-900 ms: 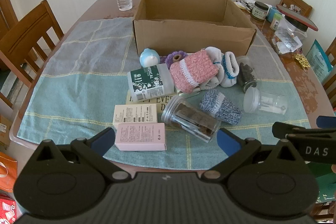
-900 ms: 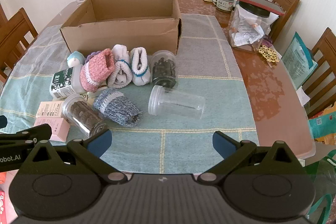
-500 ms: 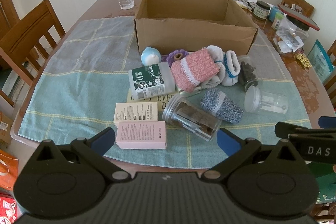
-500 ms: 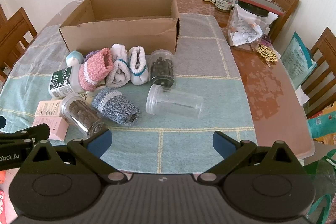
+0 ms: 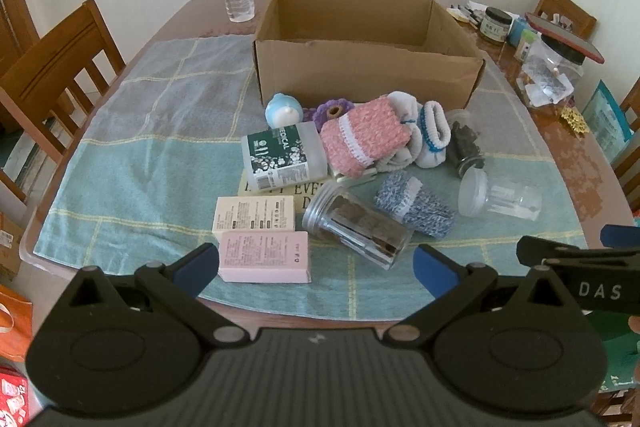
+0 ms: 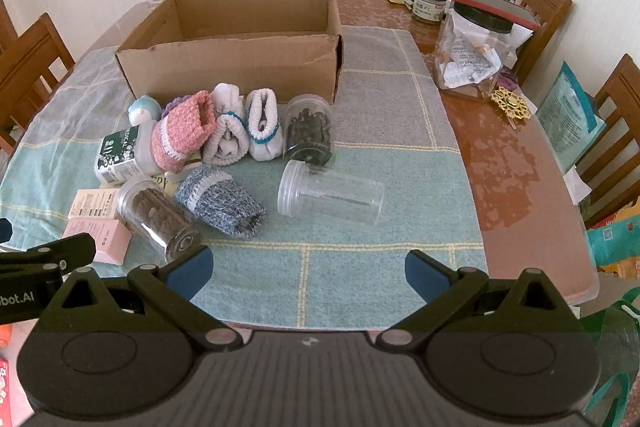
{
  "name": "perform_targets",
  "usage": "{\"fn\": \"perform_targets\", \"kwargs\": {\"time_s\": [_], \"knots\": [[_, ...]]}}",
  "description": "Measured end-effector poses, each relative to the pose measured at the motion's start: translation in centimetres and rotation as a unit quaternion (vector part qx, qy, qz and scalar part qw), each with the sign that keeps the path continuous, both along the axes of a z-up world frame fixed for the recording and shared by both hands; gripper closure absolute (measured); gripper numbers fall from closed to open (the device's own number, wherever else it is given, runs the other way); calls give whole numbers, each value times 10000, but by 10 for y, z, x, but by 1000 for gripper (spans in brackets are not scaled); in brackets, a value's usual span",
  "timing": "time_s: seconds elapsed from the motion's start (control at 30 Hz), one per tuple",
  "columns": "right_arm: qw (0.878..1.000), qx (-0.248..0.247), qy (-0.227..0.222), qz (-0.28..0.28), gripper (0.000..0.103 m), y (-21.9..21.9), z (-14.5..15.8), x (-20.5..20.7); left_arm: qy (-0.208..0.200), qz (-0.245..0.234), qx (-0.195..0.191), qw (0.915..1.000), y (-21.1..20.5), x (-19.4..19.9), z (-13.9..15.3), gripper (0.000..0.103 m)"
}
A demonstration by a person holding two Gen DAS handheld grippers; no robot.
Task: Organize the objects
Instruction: 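Move both tools toward the items in front of the box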
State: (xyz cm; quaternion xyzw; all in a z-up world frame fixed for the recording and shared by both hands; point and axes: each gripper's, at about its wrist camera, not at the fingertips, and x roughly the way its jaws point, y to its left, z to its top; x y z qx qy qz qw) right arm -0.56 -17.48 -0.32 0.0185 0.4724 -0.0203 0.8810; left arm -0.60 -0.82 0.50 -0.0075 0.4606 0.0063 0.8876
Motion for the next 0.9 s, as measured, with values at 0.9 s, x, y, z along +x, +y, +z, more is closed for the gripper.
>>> {"fn": "perform_targets", "kwargs": {"time_s": [0.9], "knots": [[9998,20,35,-187,0,3,0,11,-6,-414,36,9991,2,18,-6,1]]}}
